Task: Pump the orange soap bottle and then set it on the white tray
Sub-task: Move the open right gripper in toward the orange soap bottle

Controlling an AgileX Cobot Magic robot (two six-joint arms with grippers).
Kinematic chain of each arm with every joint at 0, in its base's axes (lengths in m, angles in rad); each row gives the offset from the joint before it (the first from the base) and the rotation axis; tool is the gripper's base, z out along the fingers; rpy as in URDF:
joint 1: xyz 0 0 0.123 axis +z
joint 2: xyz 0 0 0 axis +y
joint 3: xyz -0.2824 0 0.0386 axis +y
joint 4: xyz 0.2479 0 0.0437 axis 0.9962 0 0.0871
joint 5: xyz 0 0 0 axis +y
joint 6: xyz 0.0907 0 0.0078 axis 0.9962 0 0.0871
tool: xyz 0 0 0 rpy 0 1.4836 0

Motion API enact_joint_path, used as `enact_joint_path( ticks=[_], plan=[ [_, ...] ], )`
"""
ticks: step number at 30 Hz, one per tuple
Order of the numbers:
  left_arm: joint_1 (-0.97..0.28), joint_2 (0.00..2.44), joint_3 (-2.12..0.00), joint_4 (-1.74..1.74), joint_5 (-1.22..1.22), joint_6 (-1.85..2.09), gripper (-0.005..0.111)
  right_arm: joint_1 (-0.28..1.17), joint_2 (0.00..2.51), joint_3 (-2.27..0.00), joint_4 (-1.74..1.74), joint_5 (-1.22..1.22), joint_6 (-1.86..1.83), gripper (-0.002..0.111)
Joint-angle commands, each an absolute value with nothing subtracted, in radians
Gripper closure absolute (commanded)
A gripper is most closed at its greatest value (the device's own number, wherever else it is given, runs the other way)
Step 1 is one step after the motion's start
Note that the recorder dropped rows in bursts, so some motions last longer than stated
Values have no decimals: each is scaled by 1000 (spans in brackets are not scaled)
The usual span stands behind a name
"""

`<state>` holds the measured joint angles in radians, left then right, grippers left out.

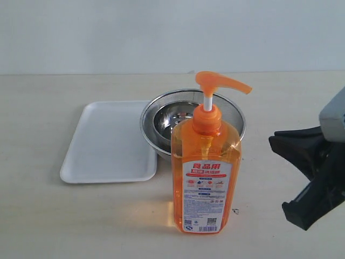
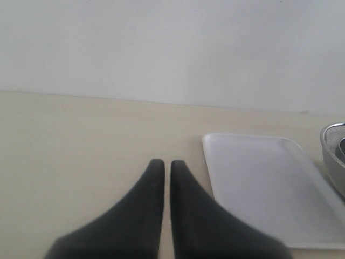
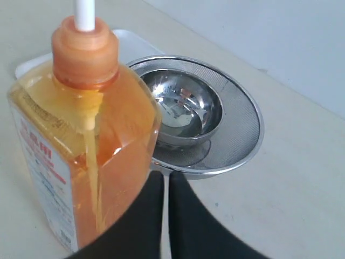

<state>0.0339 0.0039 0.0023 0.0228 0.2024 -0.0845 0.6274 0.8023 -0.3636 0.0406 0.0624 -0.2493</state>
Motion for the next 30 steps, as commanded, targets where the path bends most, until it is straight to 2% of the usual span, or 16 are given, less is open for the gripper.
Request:
enact_joint_path(
  ticks=[1,4,8,9,15,27,30],
  plan=[
    [36,0,0,19,187,-82,102,627,800,-361,46,54,-237,96],
    [36,0,0,19,187,-82,102,627,800,-361,46,54,-228,65],
    [36,0,0,19,187,-82,102,627,800,-361,46,57,-182,10],
    [36,0,0,19,187,-82,102,627,800,-361,46,55,-176,3],
    [36,0,0,19,187,-82,102,627,800,-361,49,53,-110,4],
    [36,0,0,19,187,-82,102,629,800,-361,42,93,-278,4],
    [36,0,0,19,187,-82,102,692,805,-363,42,83,-305,4]
  ],
)
